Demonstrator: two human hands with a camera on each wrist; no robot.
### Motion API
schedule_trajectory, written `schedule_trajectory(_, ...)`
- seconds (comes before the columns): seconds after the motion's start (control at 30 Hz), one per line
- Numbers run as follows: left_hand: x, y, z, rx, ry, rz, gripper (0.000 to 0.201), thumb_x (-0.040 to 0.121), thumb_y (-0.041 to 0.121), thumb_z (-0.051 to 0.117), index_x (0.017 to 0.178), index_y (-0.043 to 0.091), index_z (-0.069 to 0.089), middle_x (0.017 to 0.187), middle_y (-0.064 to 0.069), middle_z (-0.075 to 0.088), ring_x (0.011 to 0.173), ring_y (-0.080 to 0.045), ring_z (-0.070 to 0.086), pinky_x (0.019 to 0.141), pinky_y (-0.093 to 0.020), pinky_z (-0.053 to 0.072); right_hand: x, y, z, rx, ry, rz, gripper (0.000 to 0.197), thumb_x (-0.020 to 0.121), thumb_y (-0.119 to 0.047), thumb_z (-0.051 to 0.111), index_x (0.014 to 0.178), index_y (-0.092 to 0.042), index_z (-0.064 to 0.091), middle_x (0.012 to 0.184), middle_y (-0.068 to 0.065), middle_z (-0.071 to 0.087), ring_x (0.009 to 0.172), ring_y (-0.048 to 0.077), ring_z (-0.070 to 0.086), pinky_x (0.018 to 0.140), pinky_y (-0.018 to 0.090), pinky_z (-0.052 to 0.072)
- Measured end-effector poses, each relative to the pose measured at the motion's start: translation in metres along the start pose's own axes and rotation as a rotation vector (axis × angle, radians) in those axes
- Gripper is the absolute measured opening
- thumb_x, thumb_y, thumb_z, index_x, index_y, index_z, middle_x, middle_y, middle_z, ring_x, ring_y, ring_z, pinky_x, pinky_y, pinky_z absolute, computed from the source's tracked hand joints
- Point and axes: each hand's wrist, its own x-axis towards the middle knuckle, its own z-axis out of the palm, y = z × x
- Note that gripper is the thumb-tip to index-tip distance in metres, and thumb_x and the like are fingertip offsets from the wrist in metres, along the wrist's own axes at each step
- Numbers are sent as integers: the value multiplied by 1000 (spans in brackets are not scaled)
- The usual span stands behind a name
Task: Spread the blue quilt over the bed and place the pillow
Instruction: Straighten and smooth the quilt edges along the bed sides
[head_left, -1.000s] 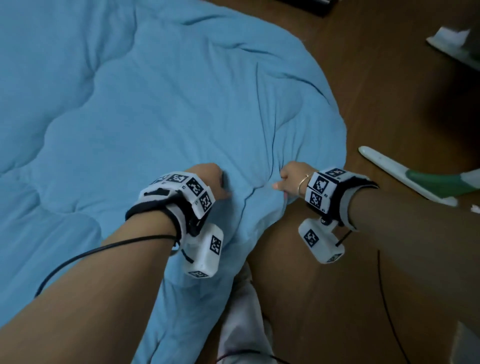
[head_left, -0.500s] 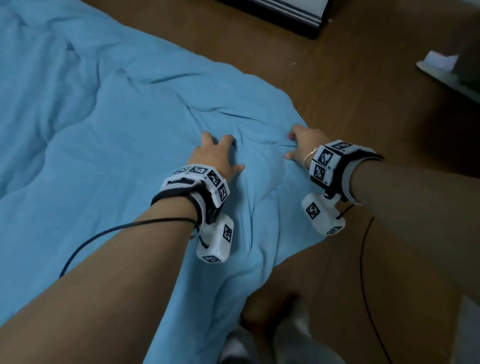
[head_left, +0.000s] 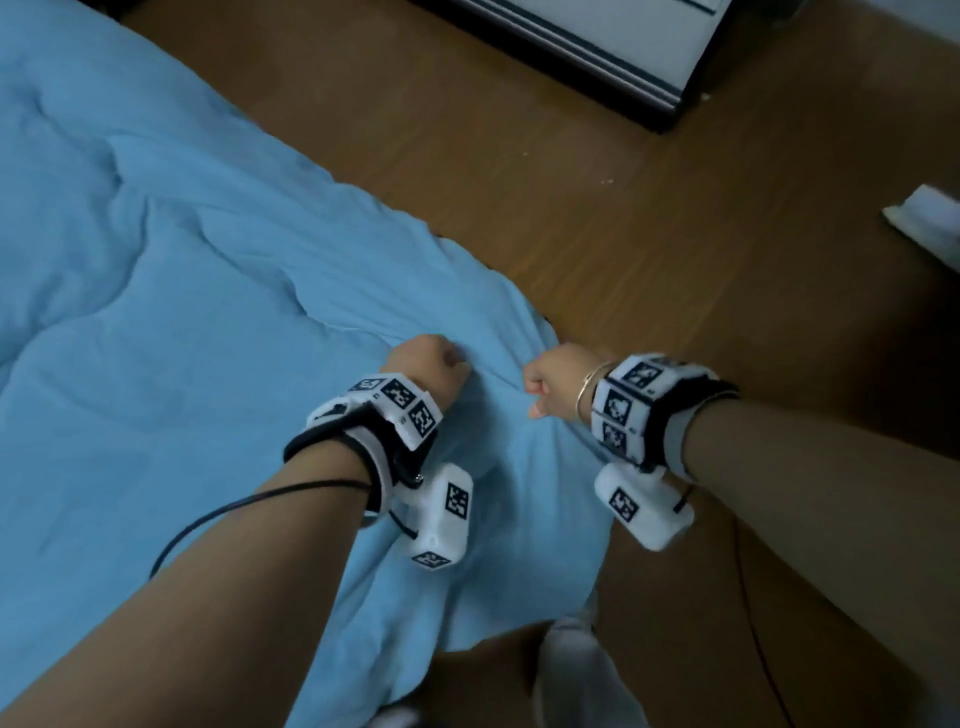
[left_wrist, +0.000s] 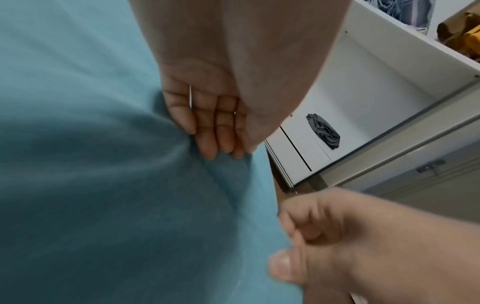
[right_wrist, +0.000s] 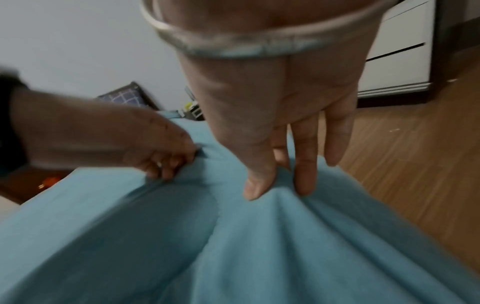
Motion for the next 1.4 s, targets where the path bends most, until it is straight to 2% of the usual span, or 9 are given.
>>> schedule_trajectory(0.13,18,-3,-38,-90,245,-119,23,90,24,55,104,8,63,115,-16,64,108,-33,59,86,-35,45,23,2,-11,-11,-35,19,32,83,-32,65,109,-14,63,117,4,64,111,26,60,93,34,51)
schedule_trajectory(0.27,38,-44,-98,-135,494,-242,37,87,21,56,123,11,55,132,-18,48,119,-38,51,98,-43,43,62,-8,-67,67,221,13,29,88,-19,55,116,-10,56,122,11,62,111,30,58,91,33,48)
schedule_trajectory(0.43,69,-98,-140,-163,635,-425,58,84,32,63,136,16,45,145,-13,35,130,-36,41,106,-48,39,137,-75,-130,237,274,-141,54,90,-35,56,134,-8,40,137,15,52,125,32,49,100,34,39)
schedule_trajectory(0.7,135,-127,-170,-197,369,-728,80,80,58,60,131,0,40,136,-22,42,120,-42,51,98,-43,43,246,-151,-175,76,135,-246,52,85,-39,61,123,-6,49,121,18,62,110,34,60,93,37,49)
schedule_trajectory(0.9,167,-140,-192,-87,238,-657,39,90,27,58,118,0,58,125,-22,60,115,-37,58,90,-37,47,277,-161,-205,-275,44,-391,6,86,-17,58,86,-12,62,101,12,67,97,32,64,85,32,51)
schedule_trajectory(1.07,185,-126,-196,-92,182,-620,31,88,17,52,115,6,62,121,-18,63,113,-36,59,88,-37,48,298,-149,-227,-512,-159,-415,21,90,-16,56,101,-3,68,111,13,68,97,26,65,86,29,50)
schedule_trajectory(1.13,186,-126,-196,-111,159,-638,29,89,20,53,114,8,62,122,-17,63,113,-35,58,89,-37,47,304,-153,-227,-563,-224,-466,16,88,-20,59,84,-6,67,103,13,69,98,28,66,87,31,51)
schedule_trajectory(1.2,187,-131,-201,-180,155,-674,28,90,24,55,110,6,62,120,-18,63,113,-34,59,87,-35,47,309,-160,-234,-528,-250,-533,25,85,-29,63,65,-14,56,97,12,71,97,29,66,86,31,51)
schedule_trajectory(1.4,196,-128,-229,-435,425,-880,33,92,40,51,99,10,63,114,-15,66,109,-33,60,81,-33,44,335,-165,-292,-430,-248,-595,34,90,-42,54,89,-10,62,109,15,69,105,30,62,90,33,46)
